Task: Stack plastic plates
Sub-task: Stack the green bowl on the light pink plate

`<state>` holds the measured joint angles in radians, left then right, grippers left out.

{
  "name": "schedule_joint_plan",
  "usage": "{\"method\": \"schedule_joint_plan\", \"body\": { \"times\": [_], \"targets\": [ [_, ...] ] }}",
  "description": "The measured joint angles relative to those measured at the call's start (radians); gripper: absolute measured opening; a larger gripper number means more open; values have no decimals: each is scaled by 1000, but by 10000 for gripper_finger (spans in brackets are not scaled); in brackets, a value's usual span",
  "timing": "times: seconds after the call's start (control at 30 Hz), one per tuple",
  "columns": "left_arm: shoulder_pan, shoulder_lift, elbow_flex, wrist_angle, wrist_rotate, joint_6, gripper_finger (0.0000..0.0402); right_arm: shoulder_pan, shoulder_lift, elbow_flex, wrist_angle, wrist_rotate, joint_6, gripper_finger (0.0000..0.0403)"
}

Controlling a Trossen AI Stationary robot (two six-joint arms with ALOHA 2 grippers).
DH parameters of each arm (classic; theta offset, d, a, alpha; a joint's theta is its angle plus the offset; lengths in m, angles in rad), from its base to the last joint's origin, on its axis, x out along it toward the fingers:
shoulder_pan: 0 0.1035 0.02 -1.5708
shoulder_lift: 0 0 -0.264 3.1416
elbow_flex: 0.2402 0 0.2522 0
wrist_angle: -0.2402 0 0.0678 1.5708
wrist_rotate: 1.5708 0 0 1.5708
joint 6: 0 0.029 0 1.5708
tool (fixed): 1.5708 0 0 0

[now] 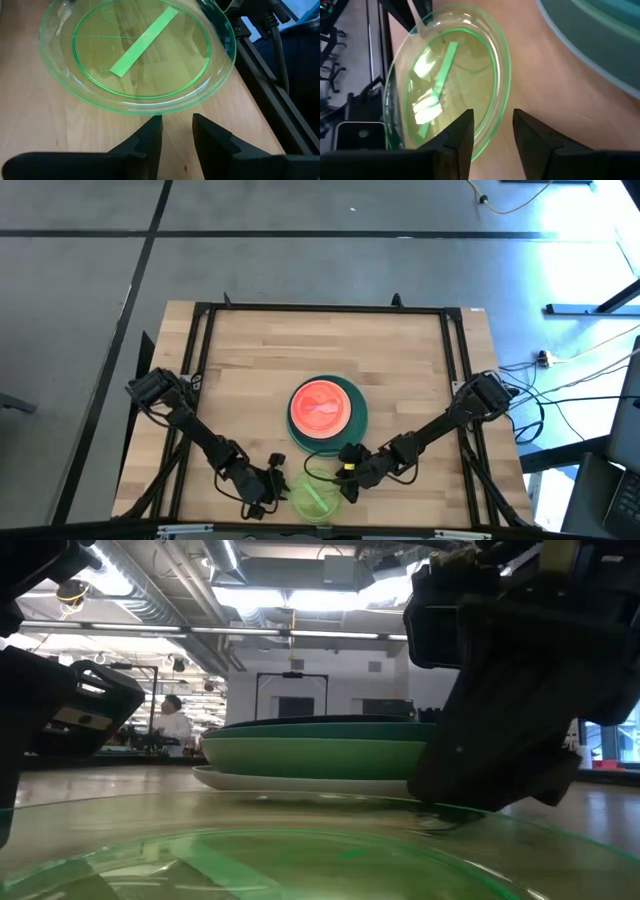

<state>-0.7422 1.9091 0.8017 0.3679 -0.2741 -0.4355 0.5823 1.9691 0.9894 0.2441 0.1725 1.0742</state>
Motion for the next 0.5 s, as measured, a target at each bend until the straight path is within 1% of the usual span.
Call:
{"method": "schedule_joint_plan", "body": {
  "times": [0.13,0.23,0.4,0.5],
  "targets": [
    [2,0,0,4,0,0,103,0,1,0,-3,21,-7,131],
    [2,0,0,5,0,0,103,0,25,2,17,28,-7,131],
    [2,0,0,8,-1,1,103,0,55,4,55,13,-10,130],
    [2,0,0,9,-1,1,103,1,56,5,41,31,-16,111]
  ]
}}
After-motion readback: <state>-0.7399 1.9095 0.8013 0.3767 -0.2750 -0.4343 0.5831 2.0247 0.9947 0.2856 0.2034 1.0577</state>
